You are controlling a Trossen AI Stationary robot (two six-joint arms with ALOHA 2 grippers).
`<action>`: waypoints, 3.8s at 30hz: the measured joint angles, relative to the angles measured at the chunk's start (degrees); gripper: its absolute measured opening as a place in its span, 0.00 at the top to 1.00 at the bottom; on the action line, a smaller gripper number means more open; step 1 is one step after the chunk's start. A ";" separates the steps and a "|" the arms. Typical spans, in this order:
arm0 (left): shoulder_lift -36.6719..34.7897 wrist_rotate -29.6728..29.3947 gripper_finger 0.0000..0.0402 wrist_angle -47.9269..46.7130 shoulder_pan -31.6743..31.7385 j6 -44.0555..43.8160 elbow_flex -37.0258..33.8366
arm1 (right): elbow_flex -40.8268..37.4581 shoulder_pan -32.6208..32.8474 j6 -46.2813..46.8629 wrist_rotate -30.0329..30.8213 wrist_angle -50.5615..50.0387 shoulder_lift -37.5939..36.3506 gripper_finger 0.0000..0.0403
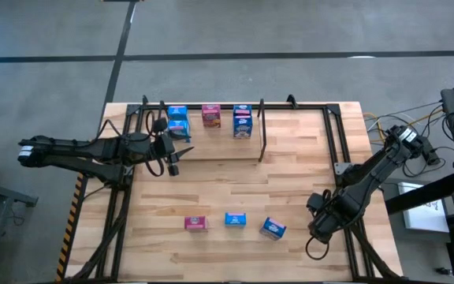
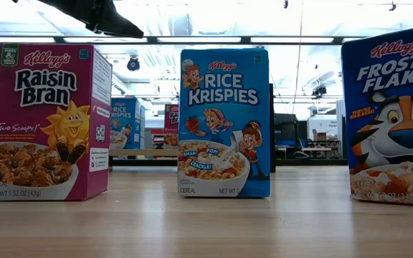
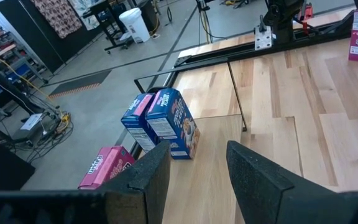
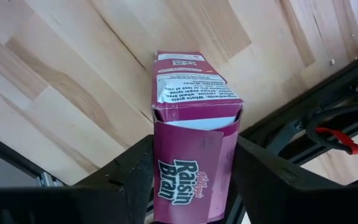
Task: Stack cereal on shelf
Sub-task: Put the right violet cereal box on the shelf aligned with the violet cereal box
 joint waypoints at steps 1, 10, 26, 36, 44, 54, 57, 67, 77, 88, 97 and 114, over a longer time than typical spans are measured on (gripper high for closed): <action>0.00 0.00 0.65 0.00 0.00 0.00 0.00 | 0.00 0.00 0.18 0.01 0.01 0.01 0.54; 0.00 -0.01 0.65 0.00 0.00 0.00 0.00 | 0.01 0.00 0.49 -0.02 -0.01 0.00 0.59; 0.00 -0.02 0.65 0.02 0.00 0.00 0.00 | 9.15 -1.11 0.68 5.60 -7.69 -0.08 0.60; 0.00 -0.02 0.65 0.04 0.00 0.42 0.00 | 15.77 -6.63 -7.60 18.79 -10.35 -0.09 0.60; -0.02 -0.02 0.65 0.17 0.00 0.44 0.02 | 19.47 -14.19 -25.31 35.33 -5.84 -0.09 0.61; -0.02 0.00 0.65 0.24 0.00 0.44 0.04 | 19.72 -26.07 -53.97 35.38 18.65 0.64 0.62; -0.02 -0.02 0.65 0.26 0.00 0.46 0.09 | 20.82 -29.53 -59.98 33.63 22.29 2.22 0.62; -0.24 -0.02 0.65 0.26 0.00 0.87 0.09 | 31.46 -38.94 -75.37 30.52 23.22 14.30 0.62; -1.13 -0.04 0.65 0.13 0.00 2.81 0.11 | 48.39 -46.65 -87.33 30.46 19.54 30.62 0.65; -4.90 -0.07 0.65 0.01 0.00 4.98 0.12 | 65.44 -51.19 -95.87 23.69 9.69 45.43 0.65; -5.41 -0.07 0.65 -0.43 0.00 4.51 0.11 | 70.61 -52.22 -100.60 23.21 8.19 49.68 0.66; -5.07 -0.04 0.65 -0.22 0.00 4.07 0.09 | 70.07 -52.22 -101.14 19.01 8.85 49.66 0.54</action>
